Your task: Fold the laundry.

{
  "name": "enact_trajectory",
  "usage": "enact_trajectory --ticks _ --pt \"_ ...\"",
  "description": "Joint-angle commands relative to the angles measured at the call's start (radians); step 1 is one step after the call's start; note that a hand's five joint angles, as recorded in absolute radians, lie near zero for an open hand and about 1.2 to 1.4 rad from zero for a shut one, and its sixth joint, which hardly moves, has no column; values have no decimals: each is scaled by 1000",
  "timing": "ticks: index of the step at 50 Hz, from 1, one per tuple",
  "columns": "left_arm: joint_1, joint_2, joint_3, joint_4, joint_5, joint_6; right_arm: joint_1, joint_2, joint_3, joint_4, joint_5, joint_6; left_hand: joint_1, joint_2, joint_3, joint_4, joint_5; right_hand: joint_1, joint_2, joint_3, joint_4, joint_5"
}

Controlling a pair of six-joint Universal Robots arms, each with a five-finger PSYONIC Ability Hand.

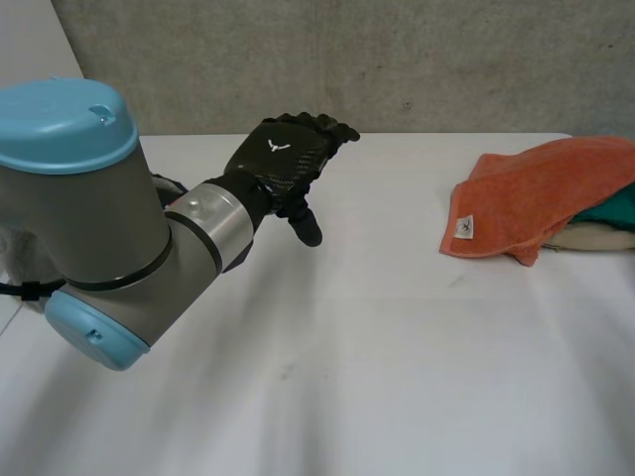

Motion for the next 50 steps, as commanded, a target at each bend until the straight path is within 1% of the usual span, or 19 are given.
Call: enact_trajectory --ticks 1,6,10,14,15,18,21,26,29,30,32,33,34,37,38,41,44,48,50 --pt "28 23 10 2 -3 -4 82 -89 -15 -4 20 -41 -13 -24 -29 -22 -50 339 222 210 200 234" --pt "68 48 13 5 -3 -18 171 -170 -14 -7 -13 -39 -13 -24 -29 -22 -50 339 222 210 200 234" --pt "106 75 13 12 -18 -50 257 -239 32 14 -69 -32 -13 -24 -29 -22 -50 339 222 210 200 234" --pt "152 104 13 26 -52 -89 342 -319 139 66 -141 -24 -13 -24 -29 -22 -50 339 222 210 200 234" --pt "167 110 13 31 -64 -102 377 -346 197 94 -167 -26 -13 -24 -29 -22 -50 339 222 210 200 234" --pt "192 118 13 41 -75 -119 443 -397 320 163 -195 -33 -13 -24 -29 -22 -50 339 222 210 200 234" --pt "204 117 17 48 -75 -127 484 -423 411 218 -192 -36 -13 -24 -29 -22 -50 339 222 210 200 234" --pt "211 106 21 46 -68 -124 587 -454 575 356 -178 -78 -13 -24 -29 -22 -50 339 222 210 200 234" --pt "206 97 21 46 -64 -122 618 -459 606 413 -168 -125 -13 -24 -29 -22 -50 339 222 210 200 234" --pt "203 89 22 46 -61 -122 627 -462 606 446 -151 -168 -13 -24 -29 -22 -50 -19 -136 -147 -158 -124" --pt "197 78 27 45 -57 -121 626 -477 592 473 -123 -206 -13 -24 -29 -22 -50 -458 -575 -586 -597 -563" --pt "194 72 30 45 -54 -121 621 -489 580 484 -105 -223 -13 -24 -29 -22 -50 -591 -707 -719 -730 -696" --pt "189 60 36 40 -48 -118 606 -515 545 499 -55 -242 -13 -24 -29 -22 -50 -682 -799 -811 -821 -787" --pt "183 38 48 32 -35 -113 572 -543 477 499 36 -225 -13 -24 -29 -22 -50 -771 -887 -899 -910 -876" --pt "175 20 60 23 -29 -109 555 -540 432 505 81 -202 -13 -24 -29 -22 -50 -864 -981 -993 -1003 -969" --pt "157 -26 96 3 -17 -96 538 -506 359 514 112 -171 -13 -24 -29 -22 -50 -883 -999 -1011 -1022 -988" --pt "143 -76 134 -9 -18 -84 534 -439 278 579 102 -162 -13 -24 -29 -22 -50 -883 -999 -1011 -1022 -988" --pt "114 -188 227 -26 -22 -32 544 -342 184 678 105 -182 -13 -24 -29 -22 -50 -798 -914 -926 -937 -903" --pt "99 -261 293 -60 -26 14 553 -292 146 715 112 -213 -13 -24 -29 -22 -50 -722 -838 -850 -861 -827"
